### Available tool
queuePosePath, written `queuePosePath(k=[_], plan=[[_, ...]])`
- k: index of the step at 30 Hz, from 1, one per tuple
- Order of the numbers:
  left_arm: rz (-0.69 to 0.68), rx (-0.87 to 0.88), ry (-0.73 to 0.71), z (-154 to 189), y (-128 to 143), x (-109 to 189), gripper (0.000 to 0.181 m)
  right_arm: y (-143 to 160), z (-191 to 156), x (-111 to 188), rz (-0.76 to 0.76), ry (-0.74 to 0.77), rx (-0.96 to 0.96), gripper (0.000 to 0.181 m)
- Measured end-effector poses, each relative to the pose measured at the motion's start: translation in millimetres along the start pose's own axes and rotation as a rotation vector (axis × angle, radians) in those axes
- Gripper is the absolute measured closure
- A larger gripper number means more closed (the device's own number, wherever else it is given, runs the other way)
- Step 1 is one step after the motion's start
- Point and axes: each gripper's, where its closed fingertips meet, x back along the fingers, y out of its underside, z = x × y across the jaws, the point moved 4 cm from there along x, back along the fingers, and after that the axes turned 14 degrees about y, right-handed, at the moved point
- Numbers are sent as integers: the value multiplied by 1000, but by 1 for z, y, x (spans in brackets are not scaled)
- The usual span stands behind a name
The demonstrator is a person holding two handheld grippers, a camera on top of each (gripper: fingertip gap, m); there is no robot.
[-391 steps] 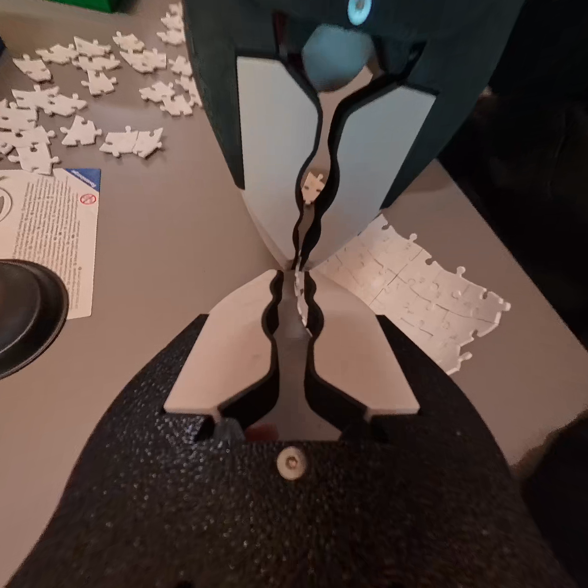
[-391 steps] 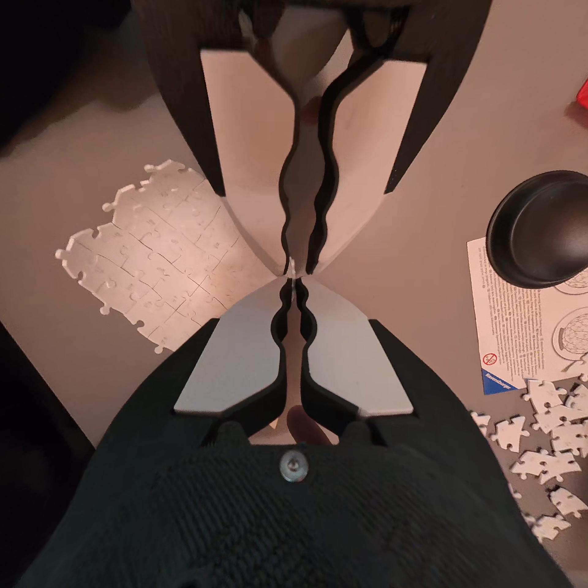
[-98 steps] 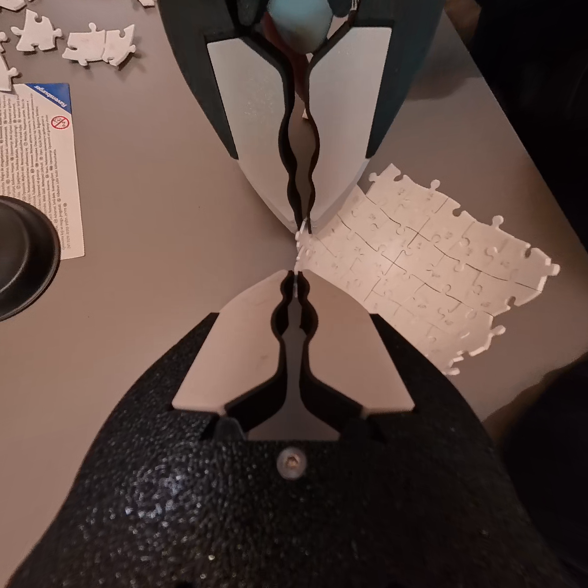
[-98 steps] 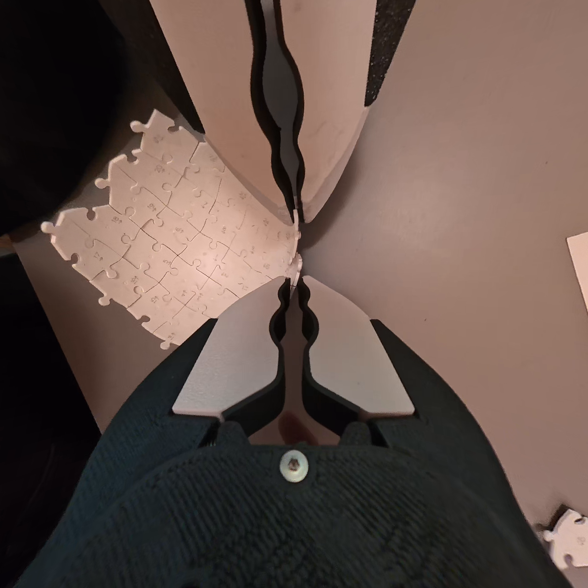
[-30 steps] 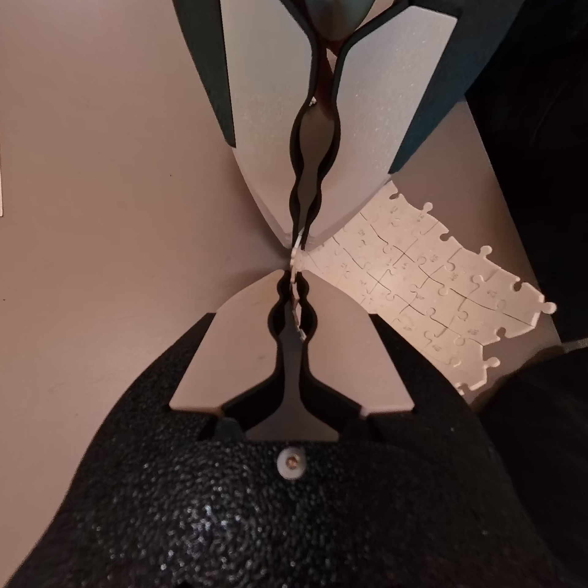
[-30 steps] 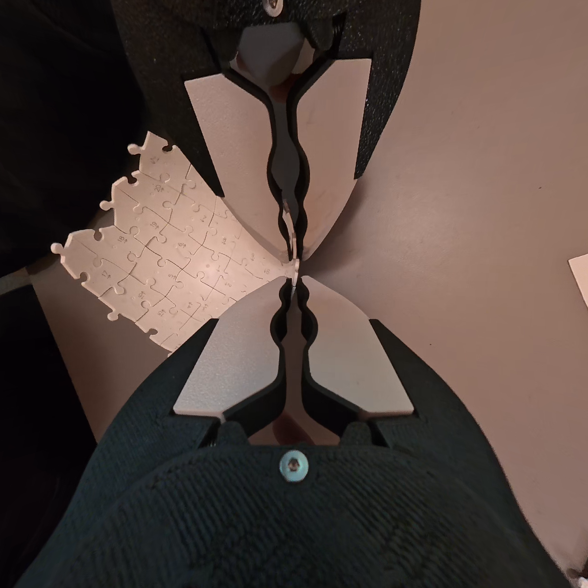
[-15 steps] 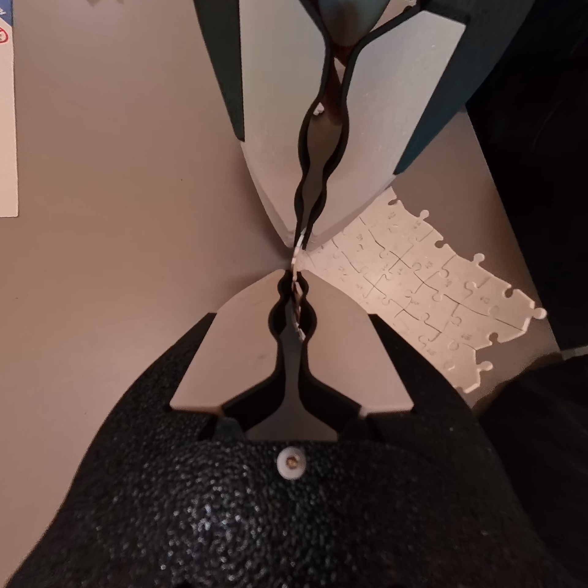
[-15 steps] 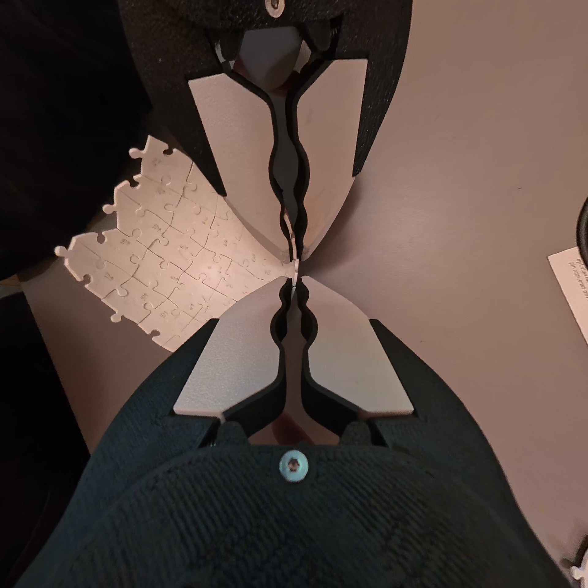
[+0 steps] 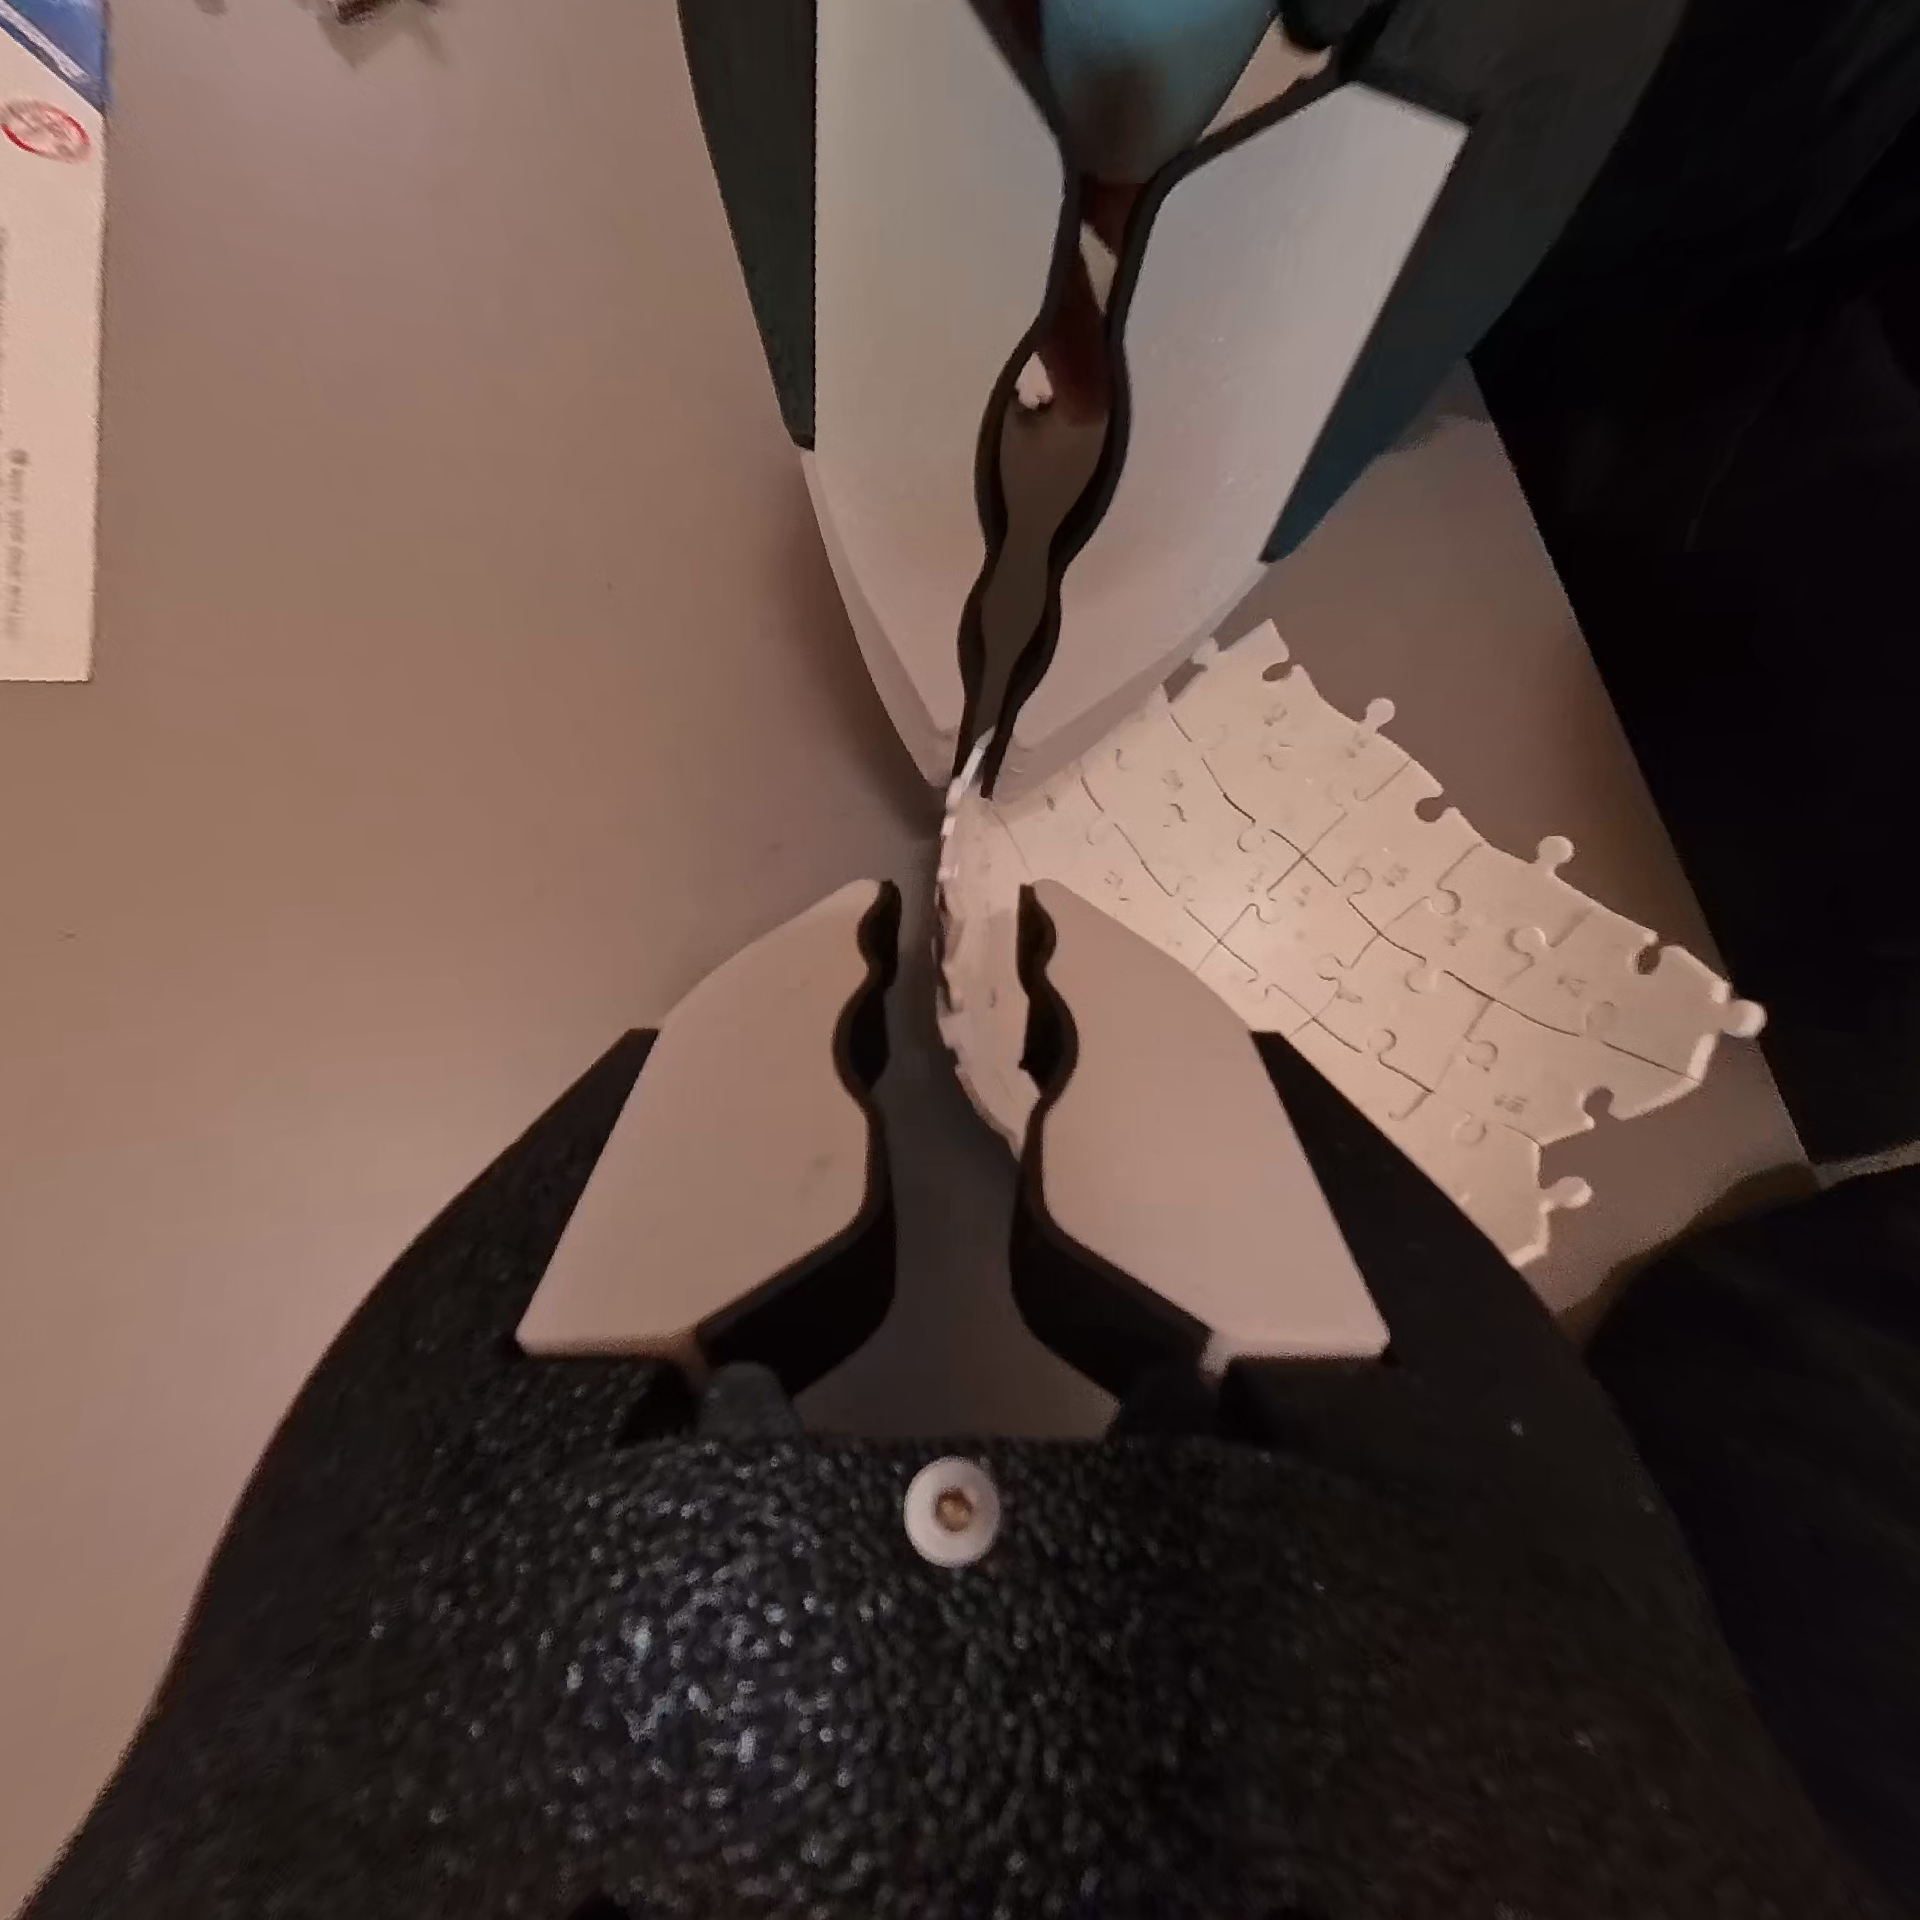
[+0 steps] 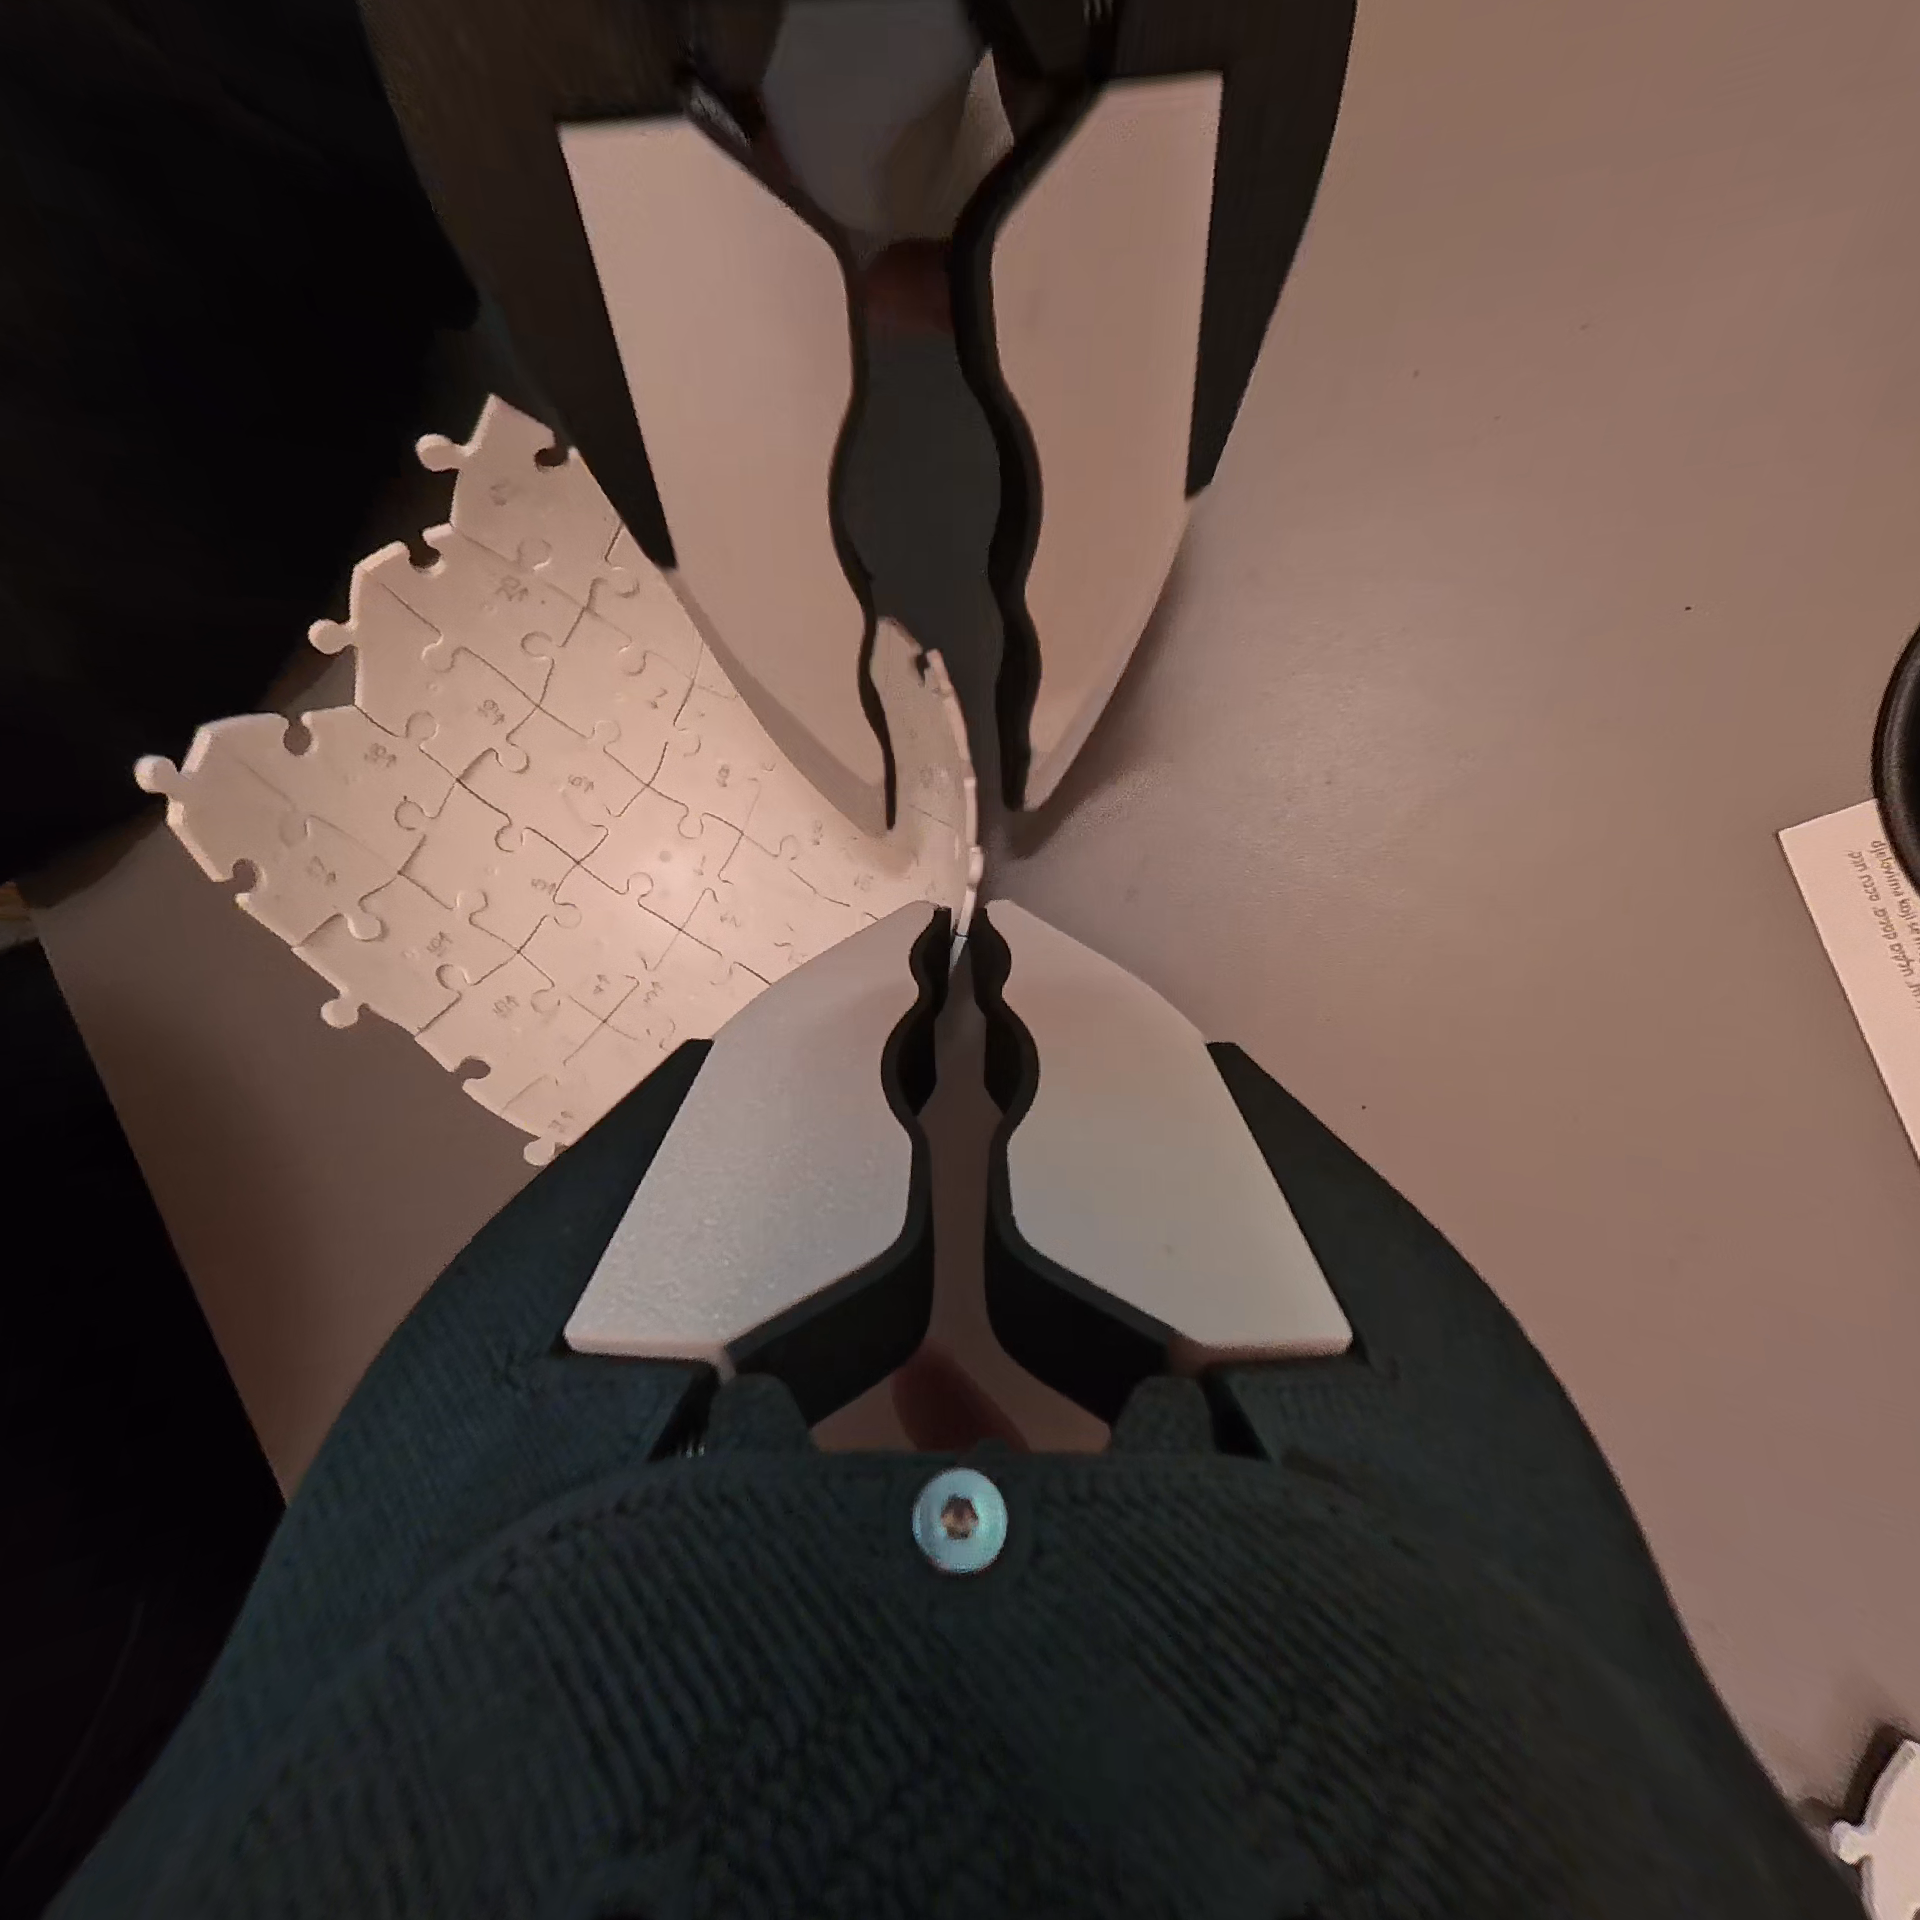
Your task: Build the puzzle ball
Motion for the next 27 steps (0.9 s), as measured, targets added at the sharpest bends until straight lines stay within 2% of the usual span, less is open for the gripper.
queuePosePath(k=[6, 11, 15, 19, 27], plan=[[117, -47, -88, 5, -12, 25, 165, 1, 1, -1, -1, -4, -7, 177], [5, 11, -98, 3, 1, 19, 163, -2, -1, 0, 8, -10, -7, 177], [-42, 70, -48, 2, 10, 10, 165, -3, -2, 0, 6, -8, -3, 177], [-44, 84, -40, 0, 11, 10, 179, -2, -2, -1, 1, -4, -1, 177], [-42, 91, -33, 0, 10, 9, 180, 0, -2, -2, 1, -23, -18, 174]])
